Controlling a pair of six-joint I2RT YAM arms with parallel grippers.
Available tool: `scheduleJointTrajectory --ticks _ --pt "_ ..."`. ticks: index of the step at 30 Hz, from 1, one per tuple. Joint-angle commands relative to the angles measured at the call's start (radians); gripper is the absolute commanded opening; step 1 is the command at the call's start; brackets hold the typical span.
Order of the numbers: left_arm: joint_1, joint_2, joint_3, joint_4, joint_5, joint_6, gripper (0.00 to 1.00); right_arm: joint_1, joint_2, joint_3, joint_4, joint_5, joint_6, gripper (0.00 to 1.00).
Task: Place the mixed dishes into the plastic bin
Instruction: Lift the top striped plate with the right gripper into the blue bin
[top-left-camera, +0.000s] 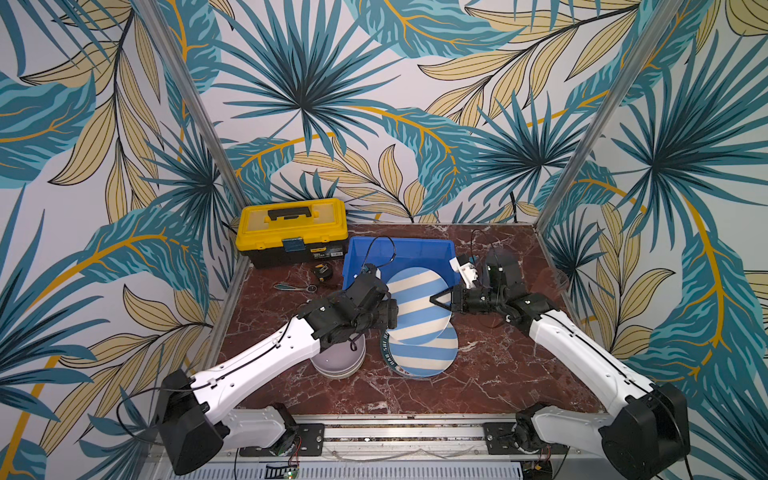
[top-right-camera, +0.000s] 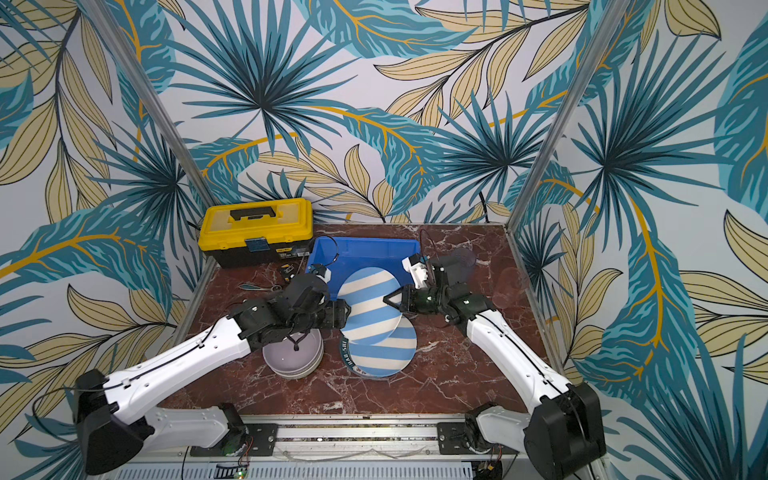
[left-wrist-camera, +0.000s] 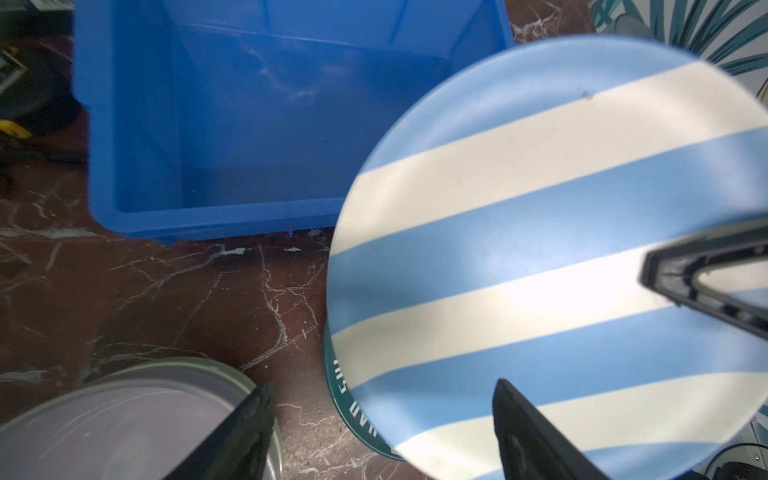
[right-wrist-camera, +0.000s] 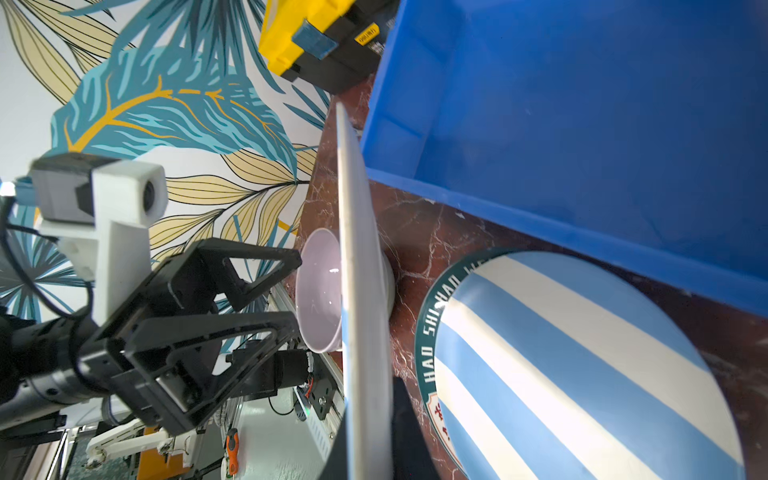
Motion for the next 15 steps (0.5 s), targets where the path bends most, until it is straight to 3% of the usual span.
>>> scheduleJointTrajectory --ticks 1,8,15 --pt "0.006 -0.088 -0.052 -0.017 -0.067 0.054 0.87 0.002 0.055 0.108 -0.096 0.041 -0.058 0.0" --pt "0.017 -0.221 -0.126 -0.03 -0.096 0.081 0.91 0.001 0.252 0.367 -0.163 0.16 -0.103 0.0" --pt "0.019 -0.239 -0.131 -0.057 -0.098 0.074 0.91 -0.01 0.484 0.577 -0.176 0.22 -0.115 0.0"
